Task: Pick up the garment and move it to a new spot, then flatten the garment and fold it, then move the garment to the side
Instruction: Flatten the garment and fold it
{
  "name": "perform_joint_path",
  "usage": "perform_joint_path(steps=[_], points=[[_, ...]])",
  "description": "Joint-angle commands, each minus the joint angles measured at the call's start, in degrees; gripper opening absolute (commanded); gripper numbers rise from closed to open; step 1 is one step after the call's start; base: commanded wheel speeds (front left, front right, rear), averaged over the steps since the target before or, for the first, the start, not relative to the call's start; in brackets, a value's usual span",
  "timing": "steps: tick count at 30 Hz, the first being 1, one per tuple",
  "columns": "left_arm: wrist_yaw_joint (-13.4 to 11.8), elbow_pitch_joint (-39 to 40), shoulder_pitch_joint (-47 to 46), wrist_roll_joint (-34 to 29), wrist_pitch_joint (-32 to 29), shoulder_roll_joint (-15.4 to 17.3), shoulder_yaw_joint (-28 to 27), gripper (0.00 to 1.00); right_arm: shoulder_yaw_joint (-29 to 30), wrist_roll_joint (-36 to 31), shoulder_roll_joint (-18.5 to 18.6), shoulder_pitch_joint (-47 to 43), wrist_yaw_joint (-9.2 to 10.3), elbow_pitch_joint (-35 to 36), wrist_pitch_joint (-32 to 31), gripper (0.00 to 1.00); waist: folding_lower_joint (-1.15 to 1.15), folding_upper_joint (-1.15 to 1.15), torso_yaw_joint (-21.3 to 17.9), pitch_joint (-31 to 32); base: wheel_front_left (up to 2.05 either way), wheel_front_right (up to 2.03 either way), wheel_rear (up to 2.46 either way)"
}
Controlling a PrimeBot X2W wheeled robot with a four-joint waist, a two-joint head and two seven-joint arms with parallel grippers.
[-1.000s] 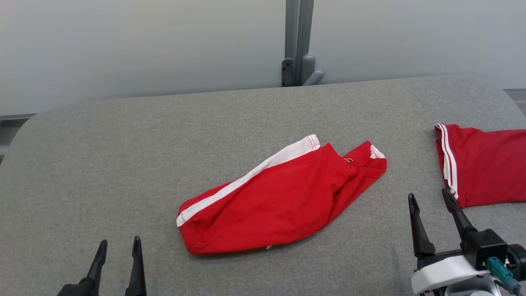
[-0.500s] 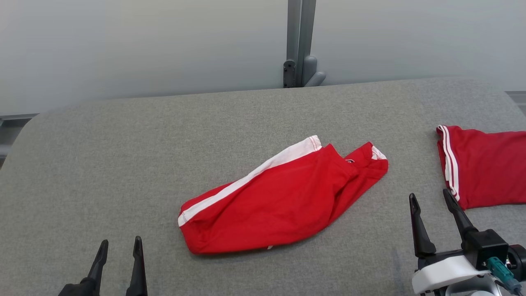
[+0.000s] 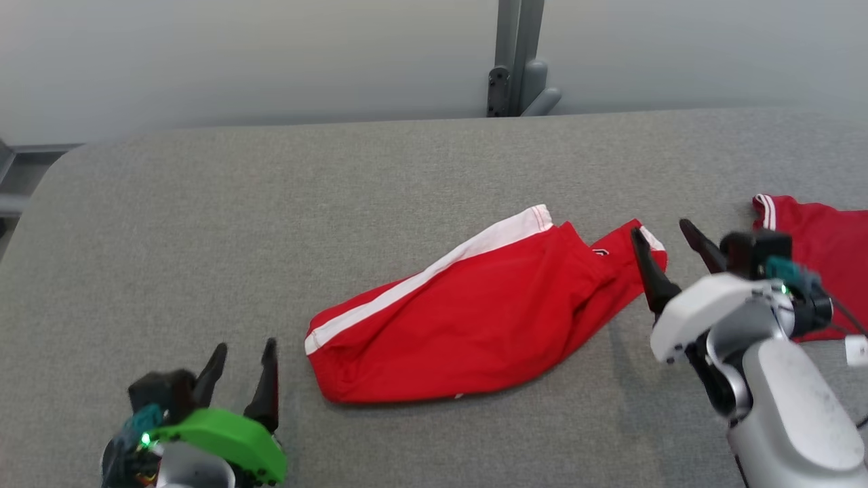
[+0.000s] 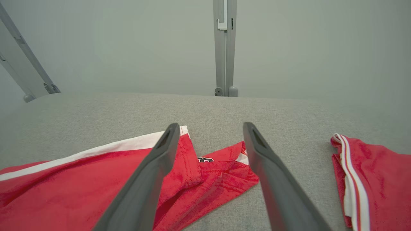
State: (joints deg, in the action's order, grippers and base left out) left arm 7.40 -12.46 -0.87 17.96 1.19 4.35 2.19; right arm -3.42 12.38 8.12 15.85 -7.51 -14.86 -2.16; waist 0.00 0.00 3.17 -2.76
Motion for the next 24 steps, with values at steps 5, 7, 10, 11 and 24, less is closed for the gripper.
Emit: perform_joint_path(steps=[5, 7, 10, 11, 24], points=[[0.1, 3.1, -7.0, 4.3, -14.1, -0.7, 4.4, 1.00, -4.6, 2.3, 4.1, 12.7, 0.02, -4.6, -16.3, 1.00, 0.00, 0.00, 6.6, -6.8, 0.00, 0.00, 0.00], [-0.1, 3.7, -9.4, 4.1, -16.9, -0.7, 5.9, 1.00, -5.8, 2.3, 4.7, 16.4, 0.02, -7.0, -20.2, 1.00, 0.00, 0.00, 8.2, -8.6, 0.00, 0.00, 0.00], [-0.1, 3.7, -12.1, 4.1, -19.1, -0.9, 8.2, 1.00, -6.8, 2.4, 5.2, 20.7, 0.02, -11.0, -24.2, 1.00, 0.00, 0.00, 10.4, -10.7, 0.00, 0.00, 0.00], [-0.1, 3.6, -12.9, 4.6, -19.7, -1.0, 9.0, 1.00, -7.4, 2.1, 5.5, 21.8, 0.02, -12.3, -25.0, 1.00, 0.00, 0.00, 10.9, -11.2, 0.00, 0.00, 0.00], [0.1, 4.3, -16.0, 9.7, -24.7, 0.2, 14.2, 1.00, -9.6, 1.7, 7.5, 28.2, 0.02, -23.5, -25.3, 1.00, 0.00, 0.00, 13.7, -14.7, 0.00, 0.00, 0.00]])
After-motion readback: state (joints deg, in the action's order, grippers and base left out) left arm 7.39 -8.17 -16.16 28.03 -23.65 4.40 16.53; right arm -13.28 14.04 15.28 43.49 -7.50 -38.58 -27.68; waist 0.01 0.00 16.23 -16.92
